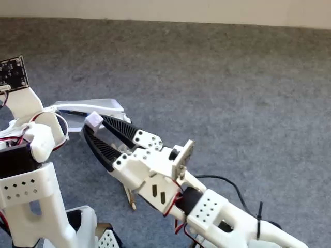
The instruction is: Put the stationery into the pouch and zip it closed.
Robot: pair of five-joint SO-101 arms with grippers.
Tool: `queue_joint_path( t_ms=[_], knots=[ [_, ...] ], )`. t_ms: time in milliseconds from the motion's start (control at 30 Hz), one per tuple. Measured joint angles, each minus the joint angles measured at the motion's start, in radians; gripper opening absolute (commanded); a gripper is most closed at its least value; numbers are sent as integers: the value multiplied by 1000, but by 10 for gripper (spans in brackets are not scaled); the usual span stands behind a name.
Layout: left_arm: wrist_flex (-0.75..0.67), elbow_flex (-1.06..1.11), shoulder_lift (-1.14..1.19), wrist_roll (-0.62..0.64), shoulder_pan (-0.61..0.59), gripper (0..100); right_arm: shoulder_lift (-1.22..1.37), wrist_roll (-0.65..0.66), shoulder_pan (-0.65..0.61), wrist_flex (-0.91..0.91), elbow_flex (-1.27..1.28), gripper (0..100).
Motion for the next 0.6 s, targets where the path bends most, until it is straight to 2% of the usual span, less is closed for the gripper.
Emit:
queue_joint_path(
  t_ms=[200, 600],
  knots=[
    [0, 0, 0, 0, 0, 11, 164, 0, 49, -153, -48, 4],
    [0, 0, 0, 0, 0, 11, 465, -2, 66, -284, -118, 4]
  ],
)
